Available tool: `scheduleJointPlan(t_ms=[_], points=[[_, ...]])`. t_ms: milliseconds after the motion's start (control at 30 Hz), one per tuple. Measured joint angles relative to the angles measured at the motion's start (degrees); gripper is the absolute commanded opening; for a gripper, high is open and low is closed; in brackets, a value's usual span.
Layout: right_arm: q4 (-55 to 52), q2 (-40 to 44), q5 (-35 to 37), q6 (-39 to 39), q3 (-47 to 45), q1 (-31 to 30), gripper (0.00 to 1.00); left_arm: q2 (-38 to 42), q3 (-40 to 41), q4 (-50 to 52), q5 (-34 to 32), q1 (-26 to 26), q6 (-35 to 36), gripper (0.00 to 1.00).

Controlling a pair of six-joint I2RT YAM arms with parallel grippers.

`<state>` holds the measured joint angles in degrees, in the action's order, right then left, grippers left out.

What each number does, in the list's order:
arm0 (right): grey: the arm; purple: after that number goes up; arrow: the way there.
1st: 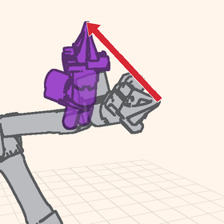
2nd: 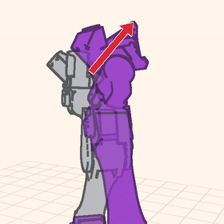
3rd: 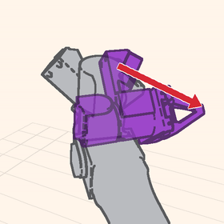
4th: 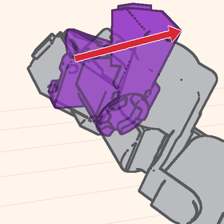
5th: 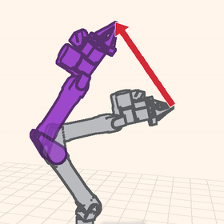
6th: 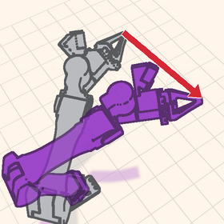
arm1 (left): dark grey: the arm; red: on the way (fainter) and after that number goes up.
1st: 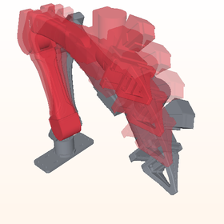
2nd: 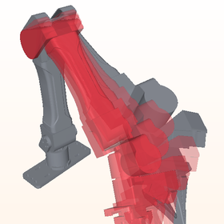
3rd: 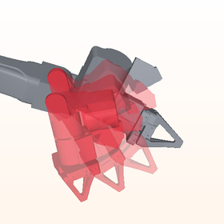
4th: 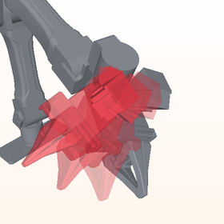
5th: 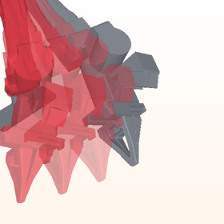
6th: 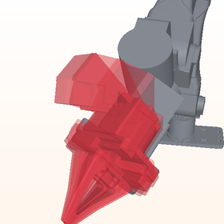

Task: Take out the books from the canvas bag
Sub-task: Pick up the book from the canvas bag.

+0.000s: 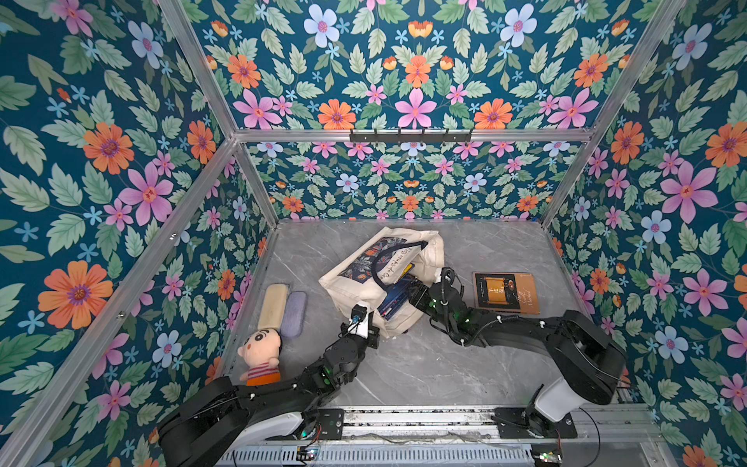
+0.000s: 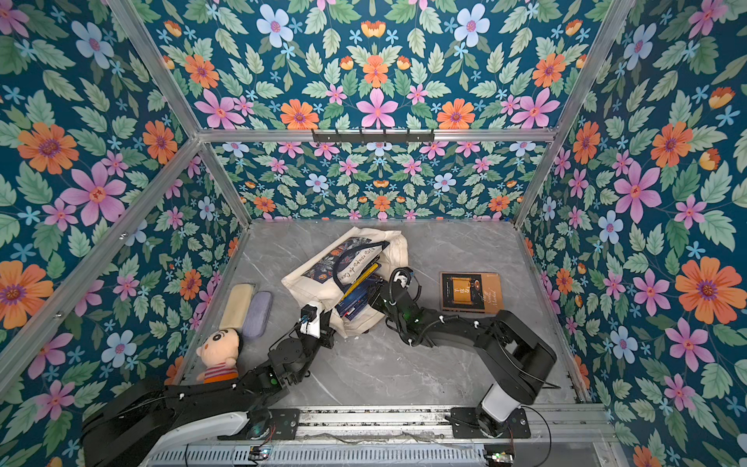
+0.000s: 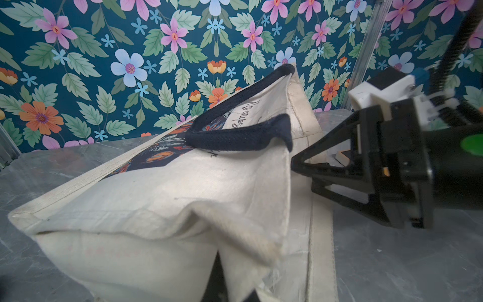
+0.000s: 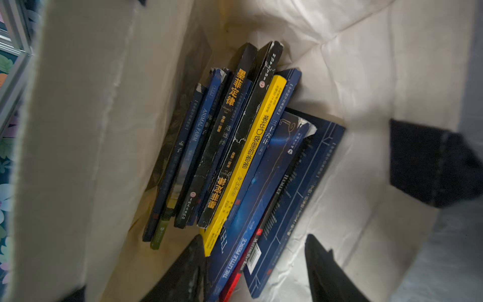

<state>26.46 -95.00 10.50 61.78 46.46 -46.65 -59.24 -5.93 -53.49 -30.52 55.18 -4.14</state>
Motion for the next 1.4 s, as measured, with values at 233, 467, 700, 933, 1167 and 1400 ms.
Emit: scheduleJointPlan(t_ms=[233, 467, 700, 933, 1167, 1400], points=[[1.31, -7.89, -0.87, 1.29, 5.14, -0.09, 0.49, 0.24, 0.00, 0.04, 0.04, 0.09, 0.00, 0.00], [0.90, -12.96, -0.81, 1.46, 9.94, -0.09, 0.39, 0.31, 0.00, 0.37, 0.04, 0.11, 0.00, 0.00], [-0.94, -15.06, -0.42, 1.03, 12.37, 0.17, 0.25, 0.31, 0.00, 0.37, 0.17, 0.11, 0.00, 0.00], [-2.14, -15.85, 0.22, 0.85, 13.51, 0.15, 0.18, -0.17, -0.31, 0.42, 0.31, 0.20, 0.00, 0.00], [0.70, -14.67, 0.17, 3.10, 10.60, 0.20, 0.00, 1.42, 0.31, 0.72, 0.46, 0.33, 0.04, 0.00], [0.76, -8.41, 1.84, 2.05, 4.87, 0.07, 0.00, 1.09, 0.09, 0.98, -1.01, 0.31, 0.02, 0.00]])
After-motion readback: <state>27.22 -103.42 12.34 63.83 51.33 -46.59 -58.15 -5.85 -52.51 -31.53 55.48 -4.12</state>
